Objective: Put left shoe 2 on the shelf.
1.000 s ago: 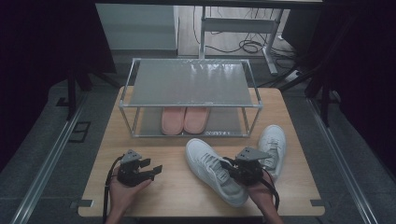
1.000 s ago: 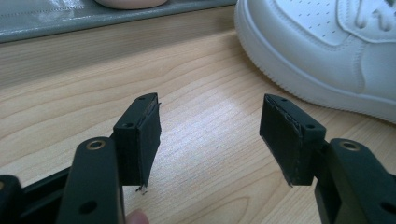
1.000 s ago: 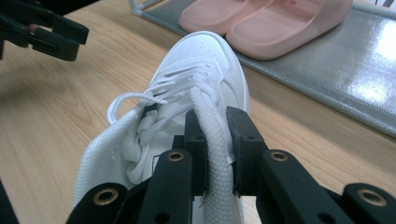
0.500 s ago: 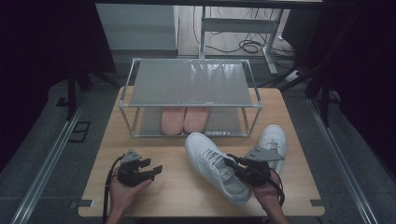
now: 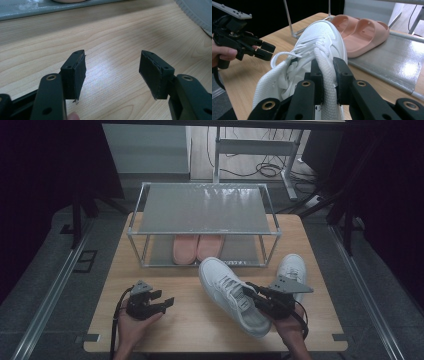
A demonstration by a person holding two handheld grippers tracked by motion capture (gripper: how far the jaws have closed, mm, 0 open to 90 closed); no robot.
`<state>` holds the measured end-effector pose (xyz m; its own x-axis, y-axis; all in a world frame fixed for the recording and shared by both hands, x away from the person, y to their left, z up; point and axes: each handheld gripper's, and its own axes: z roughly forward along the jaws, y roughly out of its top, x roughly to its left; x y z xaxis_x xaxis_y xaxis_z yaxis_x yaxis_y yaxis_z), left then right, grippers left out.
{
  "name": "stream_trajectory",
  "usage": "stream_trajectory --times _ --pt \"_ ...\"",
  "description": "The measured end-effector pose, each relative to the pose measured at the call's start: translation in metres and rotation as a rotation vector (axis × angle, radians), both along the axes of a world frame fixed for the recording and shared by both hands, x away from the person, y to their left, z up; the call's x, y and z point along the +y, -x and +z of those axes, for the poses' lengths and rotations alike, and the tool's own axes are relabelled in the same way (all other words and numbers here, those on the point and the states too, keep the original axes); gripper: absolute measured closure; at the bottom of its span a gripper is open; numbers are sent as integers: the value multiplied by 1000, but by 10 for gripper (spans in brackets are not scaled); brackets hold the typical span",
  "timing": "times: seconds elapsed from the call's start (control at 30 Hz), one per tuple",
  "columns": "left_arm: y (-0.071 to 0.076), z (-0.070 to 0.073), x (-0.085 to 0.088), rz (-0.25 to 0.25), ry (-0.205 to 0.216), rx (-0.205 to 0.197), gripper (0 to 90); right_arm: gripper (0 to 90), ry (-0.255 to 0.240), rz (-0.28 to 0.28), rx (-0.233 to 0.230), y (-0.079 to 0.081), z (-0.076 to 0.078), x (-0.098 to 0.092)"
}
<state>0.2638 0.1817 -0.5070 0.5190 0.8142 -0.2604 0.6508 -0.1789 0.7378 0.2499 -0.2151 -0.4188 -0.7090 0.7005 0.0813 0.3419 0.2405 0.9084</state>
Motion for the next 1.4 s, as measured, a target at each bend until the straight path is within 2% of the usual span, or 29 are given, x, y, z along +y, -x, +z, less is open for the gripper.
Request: stream_trajectory --times 0.27,0.57,0.93,1.4 --pt "0 0 -1 0 4 2 389 805 -20 -1 -13 -1 9 -1" --pt "0 -1 -1 0 2 5 389 805 -71 19 -48 -7 30 2" --pt "0 0 0 -1 2 5 389 805 -111 25 -98 -13 56 4" --pt "0 0 0 0 7 0 389 806 -144 16 -124 -33 80 9"
